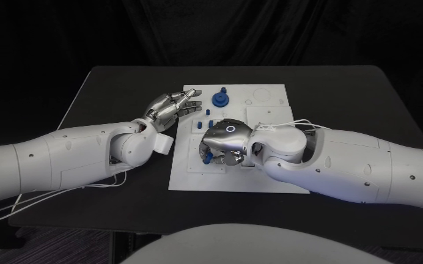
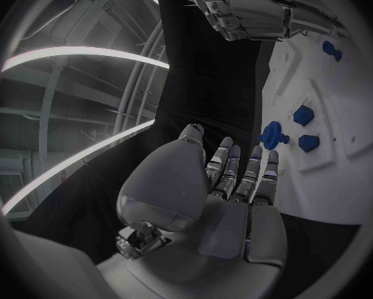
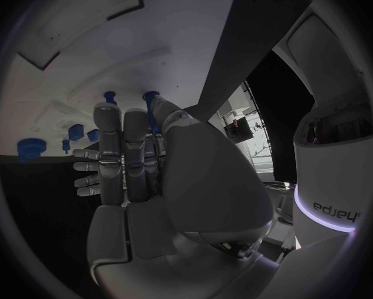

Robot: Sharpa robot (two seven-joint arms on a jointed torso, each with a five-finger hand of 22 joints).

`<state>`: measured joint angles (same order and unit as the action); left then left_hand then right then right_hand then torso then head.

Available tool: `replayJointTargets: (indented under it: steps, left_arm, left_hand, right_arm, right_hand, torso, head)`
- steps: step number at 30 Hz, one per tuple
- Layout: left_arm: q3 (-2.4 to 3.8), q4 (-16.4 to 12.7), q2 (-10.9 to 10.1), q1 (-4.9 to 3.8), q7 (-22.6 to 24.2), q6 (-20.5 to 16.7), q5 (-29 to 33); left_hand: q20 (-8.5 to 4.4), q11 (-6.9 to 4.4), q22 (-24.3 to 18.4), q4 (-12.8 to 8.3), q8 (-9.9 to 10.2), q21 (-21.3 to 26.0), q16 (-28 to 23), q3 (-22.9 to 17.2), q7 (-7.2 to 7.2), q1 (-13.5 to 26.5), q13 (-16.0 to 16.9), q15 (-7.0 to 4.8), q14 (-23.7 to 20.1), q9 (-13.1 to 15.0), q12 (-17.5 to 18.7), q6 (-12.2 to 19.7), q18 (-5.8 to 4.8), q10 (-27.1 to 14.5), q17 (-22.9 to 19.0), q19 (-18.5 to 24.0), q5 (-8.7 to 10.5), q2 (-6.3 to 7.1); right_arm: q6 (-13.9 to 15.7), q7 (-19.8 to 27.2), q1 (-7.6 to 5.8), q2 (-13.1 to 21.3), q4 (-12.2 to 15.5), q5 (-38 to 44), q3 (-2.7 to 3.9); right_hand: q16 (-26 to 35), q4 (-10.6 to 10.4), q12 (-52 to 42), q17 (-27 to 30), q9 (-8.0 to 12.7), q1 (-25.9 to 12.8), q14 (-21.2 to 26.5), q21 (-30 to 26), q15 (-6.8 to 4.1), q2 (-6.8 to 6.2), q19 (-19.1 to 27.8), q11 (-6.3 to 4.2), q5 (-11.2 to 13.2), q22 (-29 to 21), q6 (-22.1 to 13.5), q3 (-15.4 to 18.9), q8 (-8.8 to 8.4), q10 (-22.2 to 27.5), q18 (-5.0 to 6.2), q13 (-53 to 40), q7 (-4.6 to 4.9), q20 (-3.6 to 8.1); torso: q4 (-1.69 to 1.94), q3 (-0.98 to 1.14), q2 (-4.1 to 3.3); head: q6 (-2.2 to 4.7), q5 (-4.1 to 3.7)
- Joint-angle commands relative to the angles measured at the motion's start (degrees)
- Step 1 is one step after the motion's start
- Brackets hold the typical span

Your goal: Assemble the parts on the task board

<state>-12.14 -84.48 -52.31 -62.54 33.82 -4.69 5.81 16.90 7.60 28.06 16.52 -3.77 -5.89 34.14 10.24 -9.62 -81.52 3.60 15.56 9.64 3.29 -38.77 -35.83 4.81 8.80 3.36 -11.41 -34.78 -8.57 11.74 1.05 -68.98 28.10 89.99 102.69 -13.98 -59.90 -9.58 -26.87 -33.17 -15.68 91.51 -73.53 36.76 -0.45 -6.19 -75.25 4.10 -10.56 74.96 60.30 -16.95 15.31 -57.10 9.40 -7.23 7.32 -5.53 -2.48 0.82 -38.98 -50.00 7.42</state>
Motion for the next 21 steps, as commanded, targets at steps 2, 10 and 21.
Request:
replayJointTargets:
  steps: [2, 10, 21]
  left_arm:
    - [0.06, 0.0, 0.2, 0.12, 0.3, 1.0, 0.2]
    - [0.06, 0.2, 0.3, 0.16, 0.4, 1.2, 0.2]
    - [0.06, 0.3, 0.4, 0.22, 0.4, 1.4, 0.2]
  left_hand:
    - [-0.13, 0.37, 0.2, 0.1, -0.3, -0.3, 0.0, -0.4, -0.16, -0.7, 0.1, 0.07, -0.3, 0.1, -0.1, -0.2, -0.61, 0.0, 0.1, -0.5, -0.22, 0.07]
    - [-0.14, 0.46, 0.3, 0.1, -0.3, -0.3, -0.1, -0.5, -0.24, -0.7, 0.0, 0.07, -0.4, 0.1, 0.0, -0.4, -0.6, -0.1, 0.0, -0.5, -0.23, 0.08]
    - [-0.14, 0.53, 0.2, 0.1, -0.4, -0.3, -0.1, -0.5, -0.3, -0.8, 0.0, 0.09, -0.4, 0.1, -0.1, -0.7, -0.6, -0.1, 0.0, -0.6, -0.25, 0.08]
  right_arm:
    - [-0.1, -1.4, 0.17, -0.2, -0.2, 0.5, -0.01]
    - [-0.4, -1.5, 0.18, -0.6, -0.5, 2.6, -0.01]
    - [-1.7, -1.1, 0.22, -1.0, -0.6, 3.1, -0.02]
  right_hand:
    - [0.3, 0.4, 0.4, 0.0, 0.0, 0.2, 0.6, -0.2, 0.04, 0.38, 0.4, 0.02, -0.3, 3.7, 0.2, -0.1, 0.27, 0.4, -0.75, -0.1, 0.03, 0.14]
    - [0.4, 0.7, 0.4, 0.3, -0.1, 0.3, 0.7, -0.4, 0.06, 0.29, 0.6, 0.07, -0.2, 3.6, 0.0, -0.1, 0.24, 0.5, -0.71, -0.1, 0.09, 0.14]
    - [0.9, 0.5, 0.8, 0.9, -0.1, -0.8, 1.4, -1.0, 0.48, -0.13, 1.2, 0.55, 0.0, 3.4, -2.3, 0.0, -0.83, 1.2, -0.71, -0.1, 0.55, -0.14]
  torso:
    - [0.0, 0.0, 0.0]
    - [0.0, 0.0, -0.01]
    - [-0.01, 0.0, 0.0]
  head:
    - [0.0, -0.14]
    - [0.0, -0.07]
    - [0.0, -0.08]
